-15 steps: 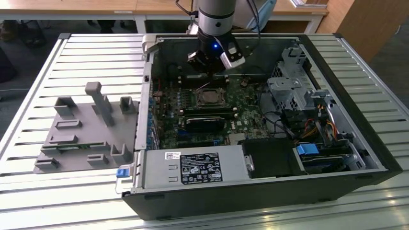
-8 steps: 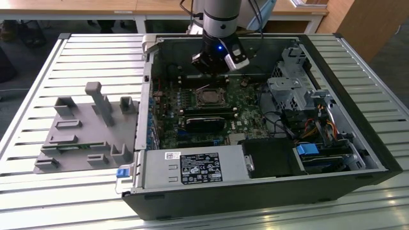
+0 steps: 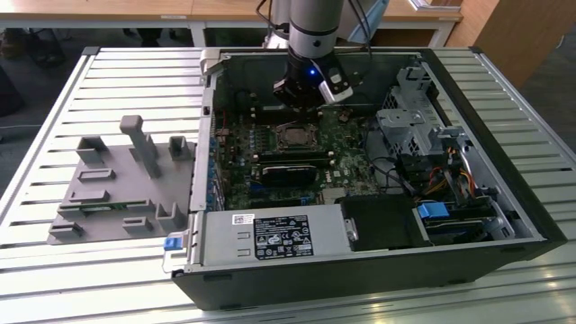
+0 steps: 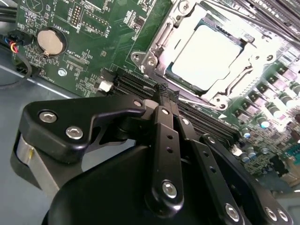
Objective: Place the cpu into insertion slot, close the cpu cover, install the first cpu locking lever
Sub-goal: 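Close the cpu cover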
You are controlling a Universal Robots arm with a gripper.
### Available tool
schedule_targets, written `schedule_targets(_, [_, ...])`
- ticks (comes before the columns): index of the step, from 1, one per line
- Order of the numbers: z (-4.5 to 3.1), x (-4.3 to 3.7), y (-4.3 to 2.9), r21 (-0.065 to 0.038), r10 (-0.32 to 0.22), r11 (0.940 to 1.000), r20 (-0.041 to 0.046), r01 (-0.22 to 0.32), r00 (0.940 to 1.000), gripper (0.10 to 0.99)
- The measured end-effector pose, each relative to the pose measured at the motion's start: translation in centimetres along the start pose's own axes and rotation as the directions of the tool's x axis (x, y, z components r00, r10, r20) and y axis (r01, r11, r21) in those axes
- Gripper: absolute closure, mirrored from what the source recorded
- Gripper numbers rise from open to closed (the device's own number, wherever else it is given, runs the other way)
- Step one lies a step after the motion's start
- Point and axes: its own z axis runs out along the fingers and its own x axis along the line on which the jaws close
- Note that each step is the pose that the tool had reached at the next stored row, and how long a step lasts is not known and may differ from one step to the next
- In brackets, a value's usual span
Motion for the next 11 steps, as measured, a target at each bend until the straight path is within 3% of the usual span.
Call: schedule_targets(11, [0.9,-0.15,-0.09,0.0,0.0,1.0,0.0001,0.0,1.0,0.98])
